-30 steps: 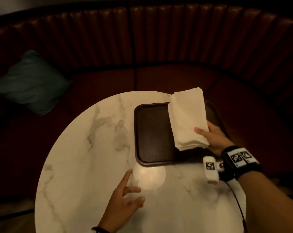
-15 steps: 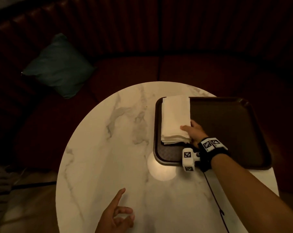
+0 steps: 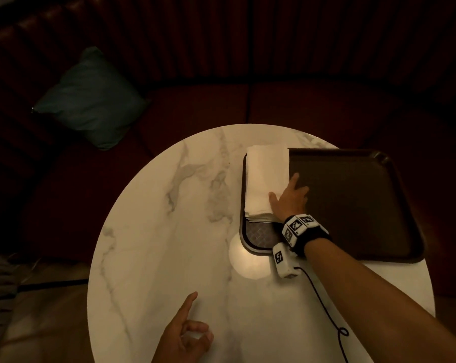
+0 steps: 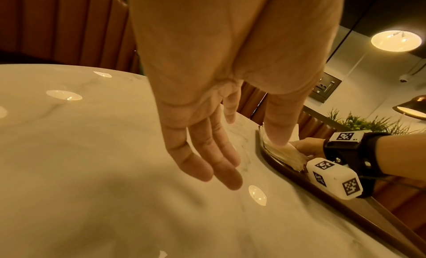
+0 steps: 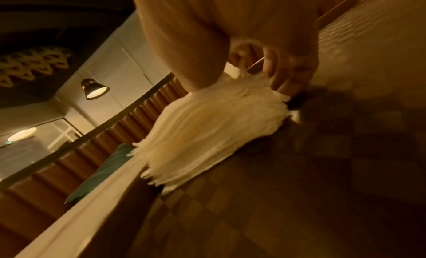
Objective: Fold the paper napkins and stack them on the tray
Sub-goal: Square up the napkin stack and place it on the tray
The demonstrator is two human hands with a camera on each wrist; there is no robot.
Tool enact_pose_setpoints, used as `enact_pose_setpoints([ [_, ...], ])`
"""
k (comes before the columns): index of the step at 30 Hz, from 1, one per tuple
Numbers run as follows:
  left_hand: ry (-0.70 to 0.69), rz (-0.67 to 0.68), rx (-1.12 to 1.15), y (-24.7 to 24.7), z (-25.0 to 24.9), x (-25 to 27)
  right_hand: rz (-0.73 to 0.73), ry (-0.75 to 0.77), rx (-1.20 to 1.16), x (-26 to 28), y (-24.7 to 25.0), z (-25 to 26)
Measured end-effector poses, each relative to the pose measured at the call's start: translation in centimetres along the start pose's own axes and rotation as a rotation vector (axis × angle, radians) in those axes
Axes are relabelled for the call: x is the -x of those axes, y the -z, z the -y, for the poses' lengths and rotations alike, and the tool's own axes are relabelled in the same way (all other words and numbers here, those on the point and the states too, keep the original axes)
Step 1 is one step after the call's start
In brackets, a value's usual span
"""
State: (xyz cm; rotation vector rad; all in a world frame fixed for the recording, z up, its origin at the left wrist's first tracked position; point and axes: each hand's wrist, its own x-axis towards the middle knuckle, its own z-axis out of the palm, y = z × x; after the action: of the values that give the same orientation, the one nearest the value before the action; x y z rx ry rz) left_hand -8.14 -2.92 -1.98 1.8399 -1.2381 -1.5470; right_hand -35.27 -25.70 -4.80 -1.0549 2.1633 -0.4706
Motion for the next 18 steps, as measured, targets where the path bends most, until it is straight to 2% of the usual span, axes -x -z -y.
enact_pose_setpoints([
  [1, -0.003, -0.010, -0.006, 0.0, 0.1, 0.0, -0.073, 0.044, 0.019, 0.3, 0.1, -0.1],
  [3, -0.003, -0.037, -0.013, 0.2, 0.1, 0.2, -0.178, 0.240, 0.209, 0.7, 0.3, -0.1],
  [5, -0.012, -0.064, -0.019, 0.2, 0.2, 0.4, -0.133, 0.453, 0.478, 0.7, 0.2, -0.1],
  [6, -0.007, -0.074, -0.017, 0.1, 0.2, 0.5, -0.074, 0.500, 0.565, 0.4, 0.0, -0.2],
  [10, 0.043, -0.097, 0.018, 0.2, 0.0, 0.9, 0.147, 0.413, 0.625, -0.2, -0.5, -0.2],
  [13, 0.041, -0.105, -0.011, 0.5, 0.2, 1.2, 0.142, 0.393, 0.677, -0.2, 0.3, 1.3],
  [16, 0.047, -0.138, -0.003, 0.8, 0.2, 1.4, 0.095, 0.449, 0.726, -0.3, 0.6, 1.8],
  [18, 0.038, -0.047, -0.118, 0.9, 1.2, 2.0, 0.172, 0.431, 0.750, -0.1, 0.7, 1.5],
])
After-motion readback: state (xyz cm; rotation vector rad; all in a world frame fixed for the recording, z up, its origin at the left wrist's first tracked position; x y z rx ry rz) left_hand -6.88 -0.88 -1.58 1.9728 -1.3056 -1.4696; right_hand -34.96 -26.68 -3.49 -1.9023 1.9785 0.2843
